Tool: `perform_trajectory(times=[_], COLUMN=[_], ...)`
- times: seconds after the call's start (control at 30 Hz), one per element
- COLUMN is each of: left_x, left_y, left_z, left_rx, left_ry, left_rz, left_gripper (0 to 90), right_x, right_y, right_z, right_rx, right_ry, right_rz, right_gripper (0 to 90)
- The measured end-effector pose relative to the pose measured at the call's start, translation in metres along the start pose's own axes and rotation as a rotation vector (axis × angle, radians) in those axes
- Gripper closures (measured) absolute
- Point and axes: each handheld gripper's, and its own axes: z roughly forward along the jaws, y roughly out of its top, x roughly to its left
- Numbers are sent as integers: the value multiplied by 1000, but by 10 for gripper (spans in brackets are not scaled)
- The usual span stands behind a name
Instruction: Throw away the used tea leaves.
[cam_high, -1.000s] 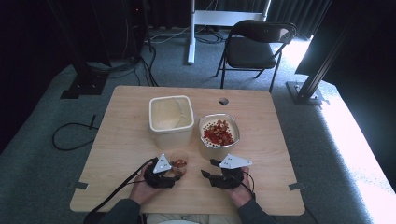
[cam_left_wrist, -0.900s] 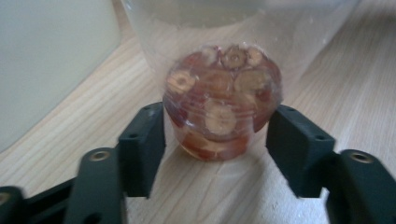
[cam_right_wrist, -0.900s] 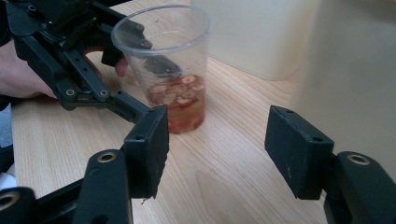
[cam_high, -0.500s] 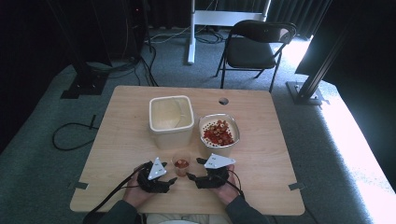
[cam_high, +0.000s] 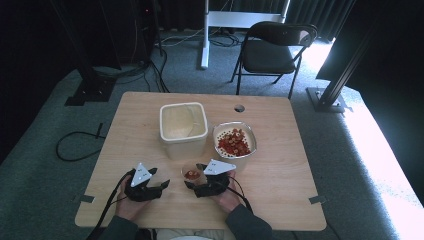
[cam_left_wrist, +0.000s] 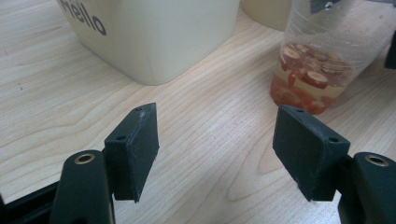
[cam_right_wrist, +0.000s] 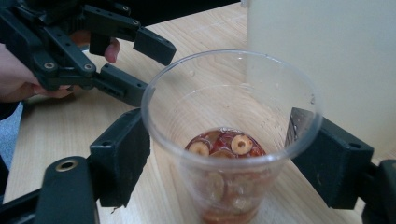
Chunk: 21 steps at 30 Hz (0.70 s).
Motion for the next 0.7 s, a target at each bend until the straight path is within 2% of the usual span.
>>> perform_trajectory(times=[0.17,0.47,0.7], left_x=[-1,-2,-4], left_y=[0,0,0], left_z=[2,3,4], left_rx=[8,16,25], left_ry=[3,5,8], left_rz=[11,16,30], left_gripper=[321,322,322], right_x=[-1,2,0], right_y=[-1,1,1], right_z=[4,6,10], right_rx=[-16,-18,-33], right_ry=[11,30,1], right_rz=[7,-7,-13], right_gripper=[240,169,300])
